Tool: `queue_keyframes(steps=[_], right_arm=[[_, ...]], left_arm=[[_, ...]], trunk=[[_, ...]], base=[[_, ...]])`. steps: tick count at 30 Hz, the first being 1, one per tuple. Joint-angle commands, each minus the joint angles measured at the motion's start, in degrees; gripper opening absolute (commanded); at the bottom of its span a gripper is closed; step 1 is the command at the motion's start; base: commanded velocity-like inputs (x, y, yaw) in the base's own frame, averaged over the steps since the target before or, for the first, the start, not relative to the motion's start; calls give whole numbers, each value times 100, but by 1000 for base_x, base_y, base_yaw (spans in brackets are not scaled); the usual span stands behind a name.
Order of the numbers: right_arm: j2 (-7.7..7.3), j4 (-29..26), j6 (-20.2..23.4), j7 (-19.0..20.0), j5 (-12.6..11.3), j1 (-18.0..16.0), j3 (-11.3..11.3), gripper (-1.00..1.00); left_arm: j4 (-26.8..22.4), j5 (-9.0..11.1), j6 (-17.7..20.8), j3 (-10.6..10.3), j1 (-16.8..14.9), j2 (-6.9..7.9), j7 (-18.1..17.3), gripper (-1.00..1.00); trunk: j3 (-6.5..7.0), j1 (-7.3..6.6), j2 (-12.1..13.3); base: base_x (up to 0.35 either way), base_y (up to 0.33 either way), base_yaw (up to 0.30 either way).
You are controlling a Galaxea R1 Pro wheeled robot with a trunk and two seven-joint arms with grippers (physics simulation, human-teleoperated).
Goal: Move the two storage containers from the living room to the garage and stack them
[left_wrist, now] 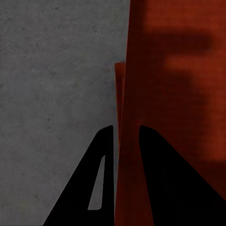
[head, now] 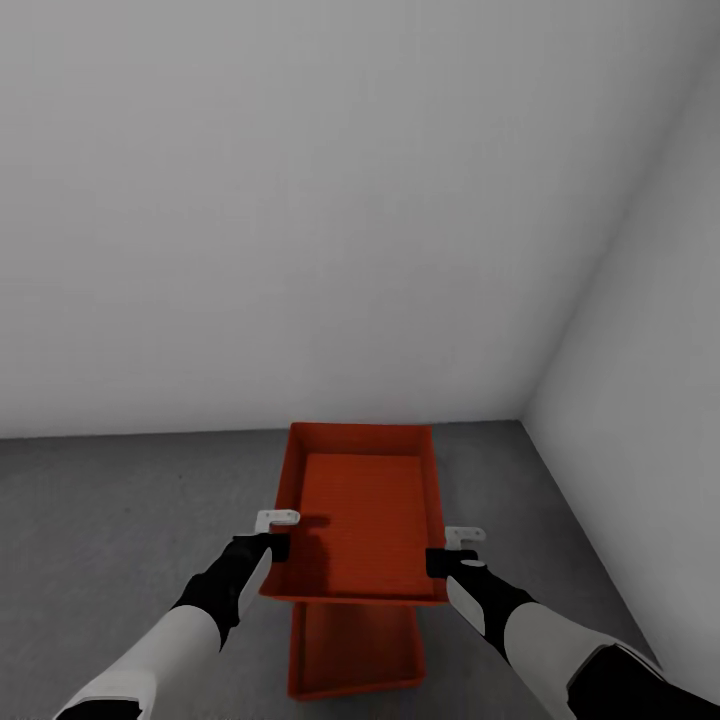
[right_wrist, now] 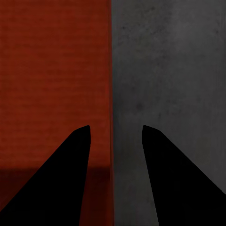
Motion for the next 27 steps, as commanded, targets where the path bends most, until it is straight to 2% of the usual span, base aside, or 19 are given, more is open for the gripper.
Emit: queue_keyframes(steps=[1,27], right_arm=[[-188,-8,20,-401,43,-6,59,-100],[-196,-8,20,-401,43,-4,61,-100]], left_arm=[[2,71,26,-54,0,-1,30,-100],[-7,67,26,-54,0,-1,28,-100]], trunk=[[-16,1,-7],[-261,1,-7]], base=[[0,0,0],[0,0,0]])
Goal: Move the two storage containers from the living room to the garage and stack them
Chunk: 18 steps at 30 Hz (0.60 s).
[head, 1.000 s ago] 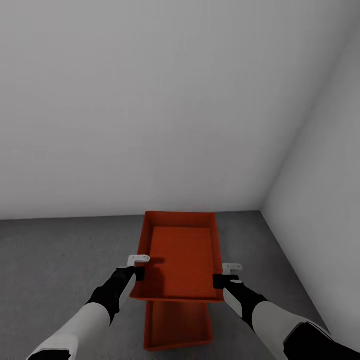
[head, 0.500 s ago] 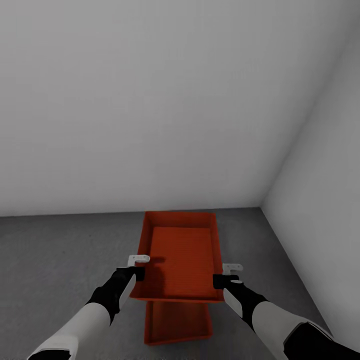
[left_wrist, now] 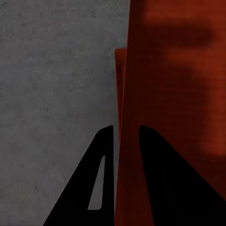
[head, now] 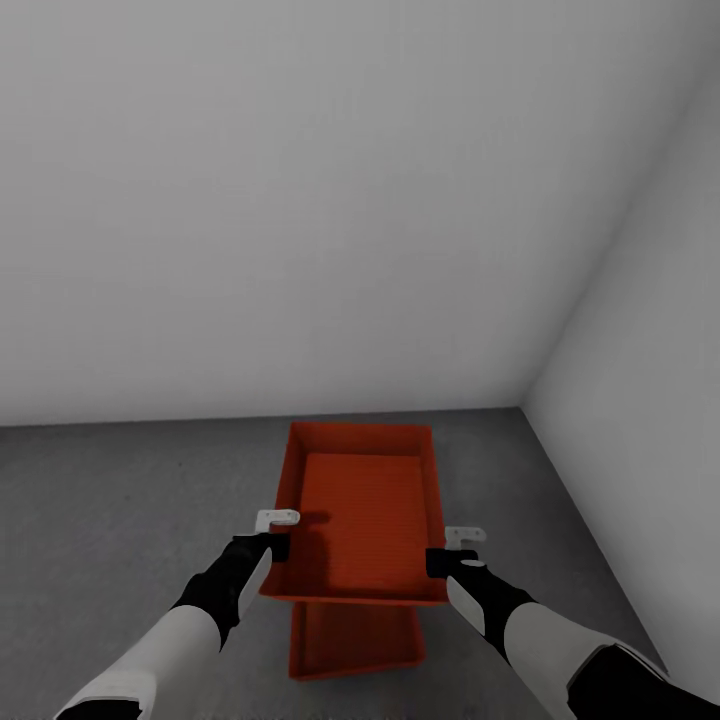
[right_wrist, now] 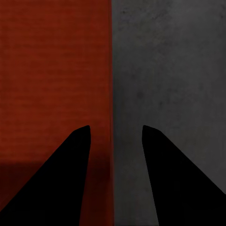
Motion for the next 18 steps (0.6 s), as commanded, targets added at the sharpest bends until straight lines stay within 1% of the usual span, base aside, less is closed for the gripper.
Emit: queue_keyframes(steps=[1,18], right_arm=[[-197,-4,20,-402,23,-5,80,-100],[-192,-4,20,-402,23,-7,82,-100]], left_arm=[[-1,71,25,-56,-1,-1,28,-100],[-1,71,25,-56,-1,2,30,-100]], trunk=[[-16,1,-6],[-176,1,-6]], base=[[0,0,0],[0,0,0]])
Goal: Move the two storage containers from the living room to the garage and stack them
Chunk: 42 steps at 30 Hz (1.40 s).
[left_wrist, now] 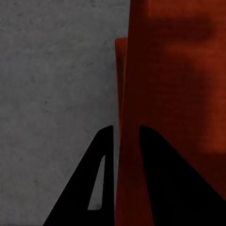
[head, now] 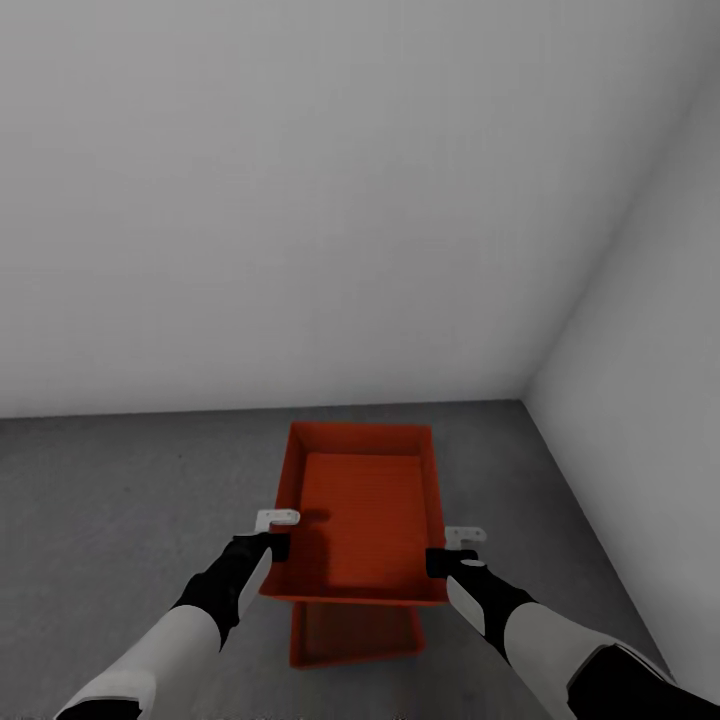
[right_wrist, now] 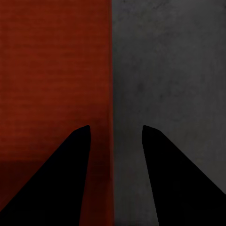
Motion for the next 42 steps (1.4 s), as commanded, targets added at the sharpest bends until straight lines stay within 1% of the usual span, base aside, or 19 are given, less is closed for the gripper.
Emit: queue_keyframes(steps=[1,42], right_arm=[[-193,-5,20,-400,24,-5,80,-100],[-199,-5,20,-400,32,-7,80,-100]], left_arm=[[-1,66,26,-53,-1,1,30,-100],[7,65,26,-53,-1,-2,31,-100]], trunk=[[-15,1,-6],[-402,1,-6]], base=[[0,0,0],[0,0,0]])
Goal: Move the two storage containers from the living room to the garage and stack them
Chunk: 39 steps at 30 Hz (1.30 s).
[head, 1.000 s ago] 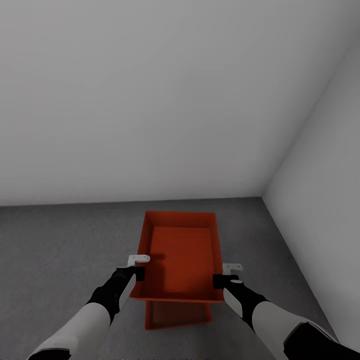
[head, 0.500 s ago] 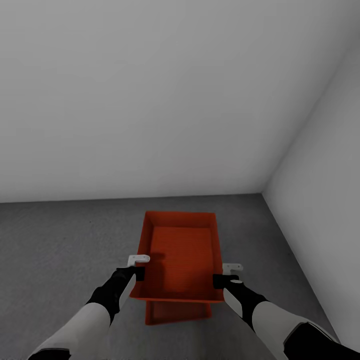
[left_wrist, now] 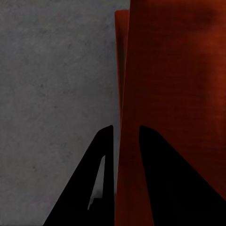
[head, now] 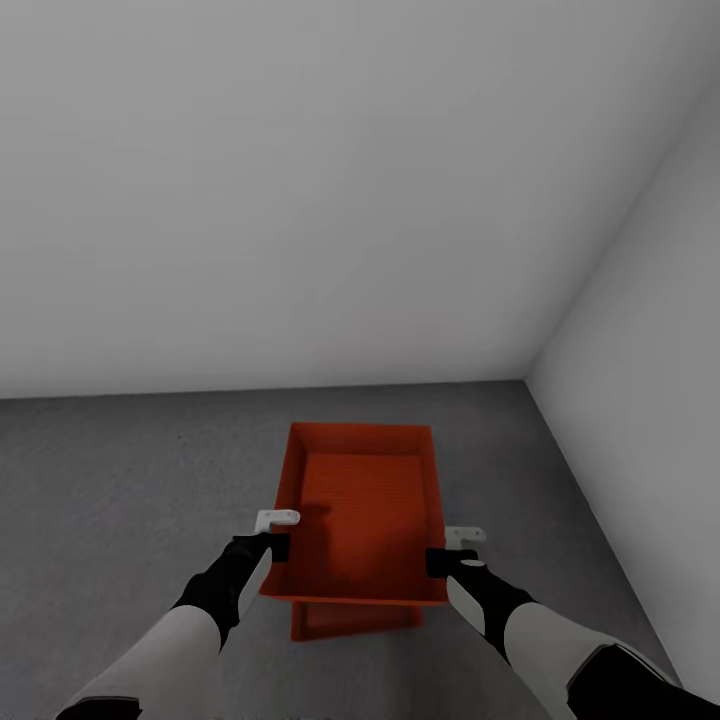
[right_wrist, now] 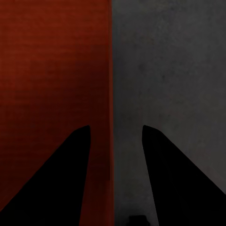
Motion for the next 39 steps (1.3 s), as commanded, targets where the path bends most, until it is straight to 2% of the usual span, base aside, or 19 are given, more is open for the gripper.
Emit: queue_keyframes(steps=[1,39], right_arm=[[-198,-8,20,-401,39,-6,74,-100],[-198,-8,20,-393,39,-6,74,-100]], left_arm=[[0,68,27,-56,0,-1,31,-100],[2,69,27,-56,0,-3,31,-100]], trunk=[[-15,1,-6],[-373,1,-6]], base=[[0,0,0],[0,0,0]])
